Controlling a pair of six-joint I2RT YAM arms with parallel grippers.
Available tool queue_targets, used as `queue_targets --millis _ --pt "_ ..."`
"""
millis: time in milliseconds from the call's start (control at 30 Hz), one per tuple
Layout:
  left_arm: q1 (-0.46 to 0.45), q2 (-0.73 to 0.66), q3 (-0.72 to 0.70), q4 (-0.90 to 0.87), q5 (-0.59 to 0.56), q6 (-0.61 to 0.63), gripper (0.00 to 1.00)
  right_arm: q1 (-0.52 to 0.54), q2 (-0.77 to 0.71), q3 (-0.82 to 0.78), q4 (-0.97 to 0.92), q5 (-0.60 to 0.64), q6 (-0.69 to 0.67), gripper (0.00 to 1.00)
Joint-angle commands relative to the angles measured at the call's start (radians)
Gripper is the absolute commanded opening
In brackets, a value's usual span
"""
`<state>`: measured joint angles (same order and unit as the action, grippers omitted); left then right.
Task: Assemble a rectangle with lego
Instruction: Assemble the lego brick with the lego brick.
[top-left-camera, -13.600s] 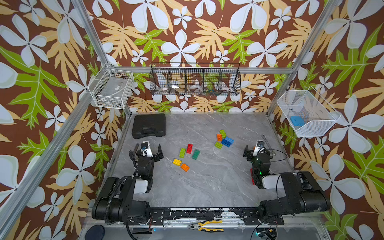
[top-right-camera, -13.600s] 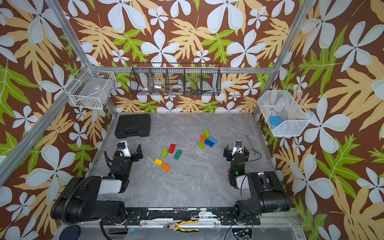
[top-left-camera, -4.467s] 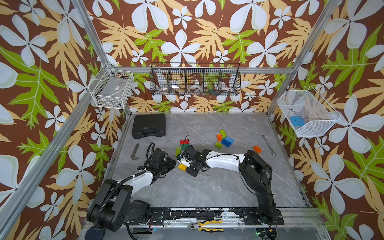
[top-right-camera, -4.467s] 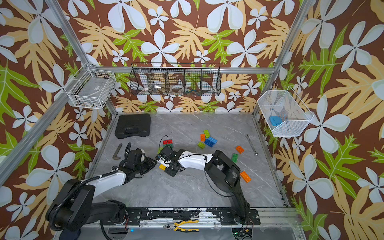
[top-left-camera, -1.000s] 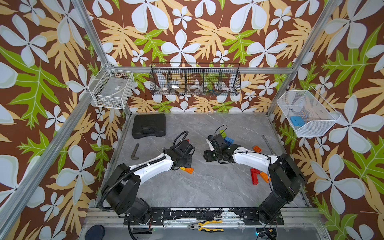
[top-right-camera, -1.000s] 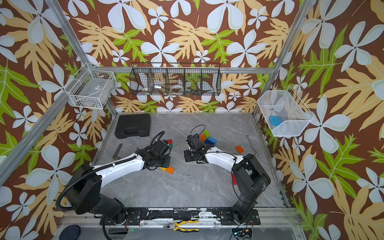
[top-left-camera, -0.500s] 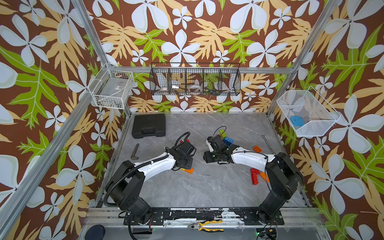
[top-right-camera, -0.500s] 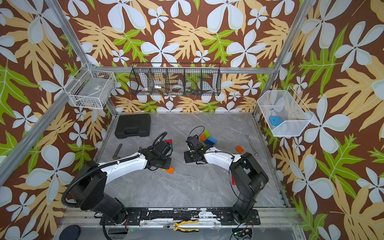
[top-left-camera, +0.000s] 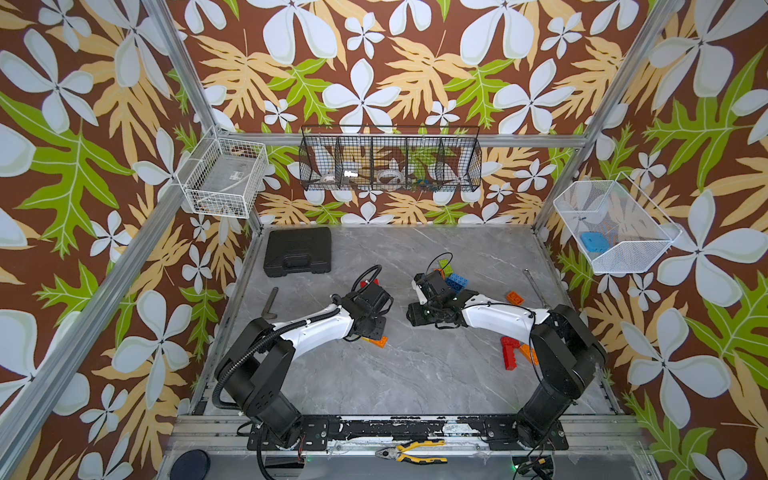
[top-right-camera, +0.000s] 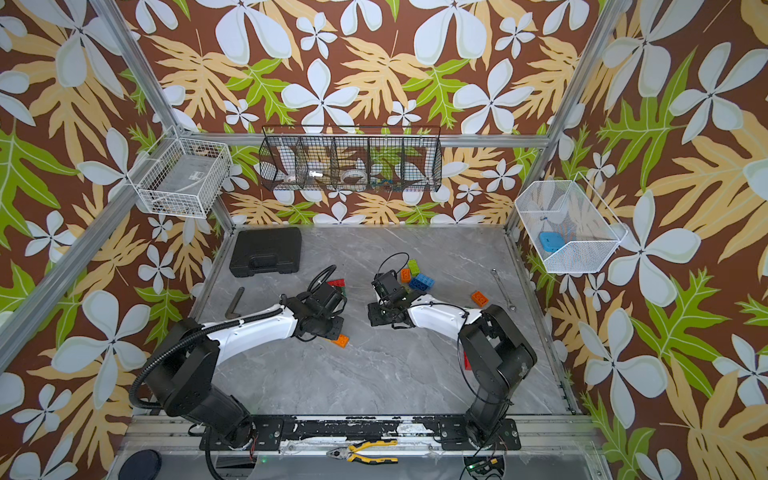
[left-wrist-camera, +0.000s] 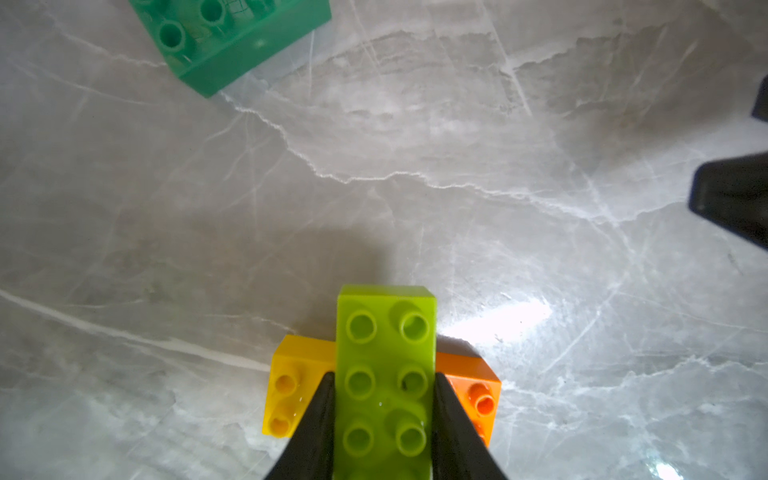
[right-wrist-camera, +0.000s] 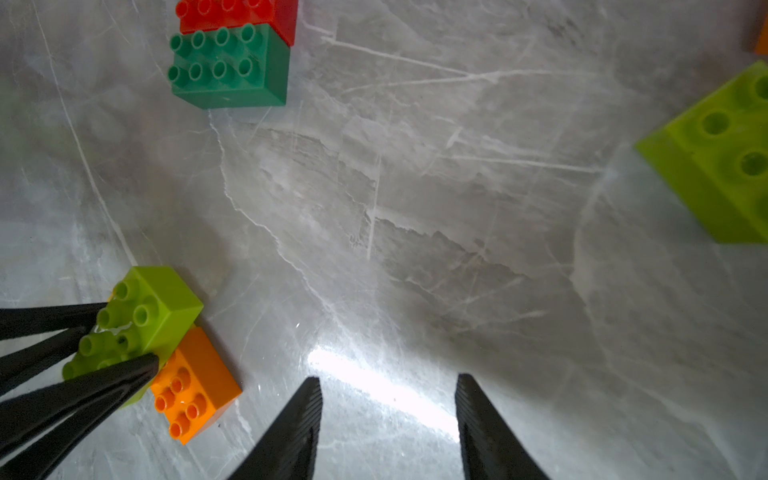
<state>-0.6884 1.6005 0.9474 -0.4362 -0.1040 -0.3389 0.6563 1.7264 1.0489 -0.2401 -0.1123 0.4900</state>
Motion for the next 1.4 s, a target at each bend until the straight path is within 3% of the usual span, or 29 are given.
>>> queue_targets --millis 0,1367 --pt "0.000 0.005 -0.004 0.000 -0.006 0.012 0.00 0.001 0.001 -0.003 0.006 -0.004 0.005 0.51" --pt "0.000 0.005 -0.031 -0.005 0.027 0.075 0.00 0.002 0.012 -0.008 0.016 -0.018 0.010 0.48"
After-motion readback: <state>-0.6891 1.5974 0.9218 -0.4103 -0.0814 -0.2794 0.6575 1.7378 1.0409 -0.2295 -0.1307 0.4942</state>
